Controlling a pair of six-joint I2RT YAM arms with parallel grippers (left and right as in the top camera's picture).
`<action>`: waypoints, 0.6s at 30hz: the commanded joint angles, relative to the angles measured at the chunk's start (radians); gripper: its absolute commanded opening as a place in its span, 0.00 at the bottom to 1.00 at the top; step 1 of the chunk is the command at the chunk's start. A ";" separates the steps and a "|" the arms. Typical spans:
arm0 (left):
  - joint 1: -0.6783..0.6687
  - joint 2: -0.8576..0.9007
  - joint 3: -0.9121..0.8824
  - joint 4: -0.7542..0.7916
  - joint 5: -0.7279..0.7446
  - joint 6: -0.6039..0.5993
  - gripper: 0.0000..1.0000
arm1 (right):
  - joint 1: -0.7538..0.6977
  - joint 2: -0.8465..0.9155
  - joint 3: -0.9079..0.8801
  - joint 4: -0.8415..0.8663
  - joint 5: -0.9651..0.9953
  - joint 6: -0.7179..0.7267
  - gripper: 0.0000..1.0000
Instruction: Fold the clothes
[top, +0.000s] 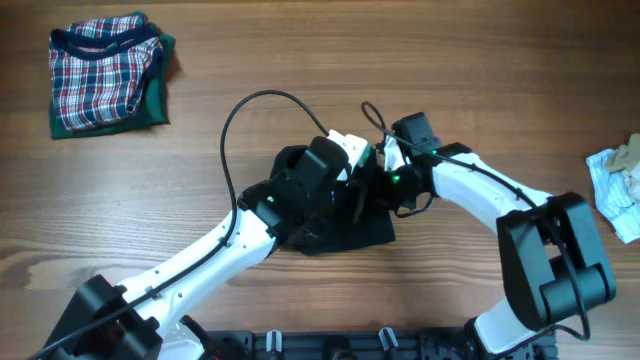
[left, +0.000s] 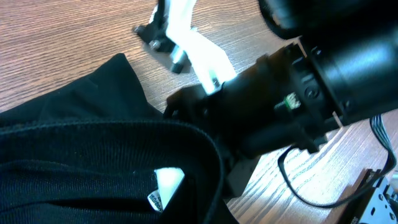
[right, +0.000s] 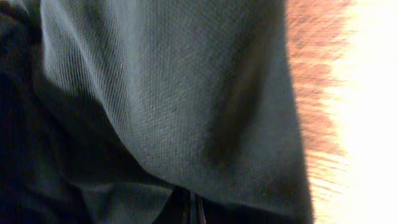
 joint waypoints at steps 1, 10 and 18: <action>0.002 -0.002 0.013 0.009 -0.016 -0.016 0.04 | -0.076 0.002 0.019 0.005 -0.088 -0.024 0.04; 0.002 -0.005 0.013 0.101 0.060 -0.024 0.89 | -0.263 -0.117 0.148 -0.171 -0.185 -0.187 0.43; 0.175 -0.312 0.069 0.093 0.082 -0.173 0.93 | -0.230 -0.127 0.148 -0.216 -0.257 -0.425 0.51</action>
